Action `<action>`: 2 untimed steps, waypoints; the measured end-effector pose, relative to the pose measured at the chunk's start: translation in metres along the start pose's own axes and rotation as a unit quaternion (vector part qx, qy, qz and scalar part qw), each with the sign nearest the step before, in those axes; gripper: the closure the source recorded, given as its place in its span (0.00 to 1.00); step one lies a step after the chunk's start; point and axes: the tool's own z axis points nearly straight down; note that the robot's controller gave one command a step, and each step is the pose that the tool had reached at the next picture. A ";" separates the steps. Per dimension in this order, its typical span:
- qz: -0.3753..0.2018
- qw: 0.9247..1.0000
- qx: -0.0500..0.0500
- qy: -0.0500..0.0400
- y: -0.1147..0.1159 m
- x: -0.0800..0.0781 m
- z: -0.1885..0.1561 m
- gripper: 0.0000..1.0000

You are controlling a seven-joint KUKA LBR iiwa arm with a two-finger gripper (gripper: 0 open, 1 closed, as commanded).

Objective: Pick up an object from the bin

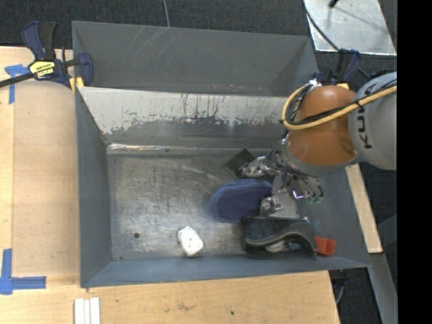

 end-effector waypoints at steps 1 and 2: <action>0.000 1.000 -0.002 0.004 0.001 0.001 0.000 1.00; -0.158 0.987 -0.003 0.002 0.020 -0.009 -0.158 1.00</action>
Offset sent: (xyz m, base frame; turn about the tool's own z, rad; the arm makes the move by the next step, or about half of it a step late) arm 0.0000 0.0000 0.0000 0.0000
